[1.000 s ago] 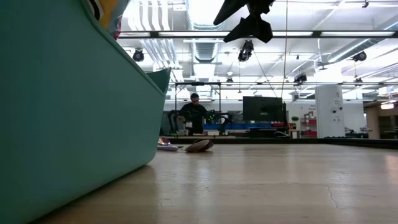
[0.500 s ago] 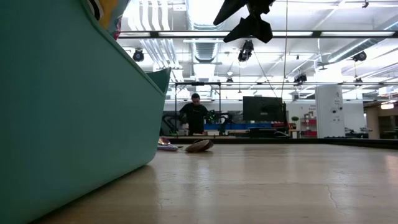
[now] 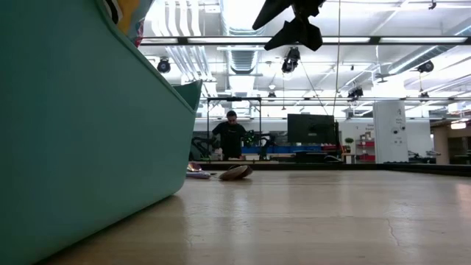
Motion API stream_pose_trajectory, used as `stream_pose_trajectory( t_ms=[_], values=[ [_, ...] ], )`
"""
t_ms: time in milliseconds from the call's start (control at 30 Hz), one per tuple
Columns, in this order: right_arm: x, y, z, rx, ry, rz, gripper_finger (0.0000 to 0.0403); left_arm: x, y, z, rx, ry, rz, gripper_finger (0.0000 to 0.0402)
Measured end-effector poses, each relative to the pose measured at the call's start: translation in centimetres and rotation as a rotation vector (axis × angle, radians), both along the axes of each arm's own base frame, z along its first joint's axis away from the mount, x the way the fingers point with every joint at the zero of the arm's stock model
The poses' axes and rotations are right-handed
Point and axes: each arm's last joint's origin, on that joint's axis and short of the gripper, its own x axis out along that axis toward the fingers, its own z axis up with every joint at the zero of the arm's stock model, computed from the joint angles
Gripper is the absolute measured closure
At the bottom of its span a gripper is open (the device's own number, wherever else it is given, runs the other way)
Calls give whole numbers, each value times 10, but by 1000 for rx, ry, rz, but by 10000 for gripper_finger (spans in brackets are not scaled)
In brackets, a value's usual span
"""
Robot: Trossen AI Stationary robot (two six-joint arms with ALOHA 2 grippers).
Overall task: Pick & Place Food Item
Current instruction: Put the blue and black spoon into the orange bin
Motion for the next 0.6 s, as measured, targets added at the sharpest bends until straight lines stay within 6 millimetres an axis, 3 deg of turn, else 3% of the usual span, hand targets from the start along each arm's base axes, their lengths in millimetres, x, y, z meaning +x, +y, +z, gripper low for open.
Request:
stream_pose_trajectory(
  t_ms=[267, 500, 600],
  values=[
    [0, 0, 0, 0, 0, 0, 170, 1, -1, 0, -5, -6, -6, 310],
    [0, 0, 0, 0, 0, 0, 170, 1, -1, 0, -9, -11, -1, 387],
    [0, 0, 0, 0, 0, 0, 170, 1, -1, 0, -11, -12, -1, 391]
  ],
)
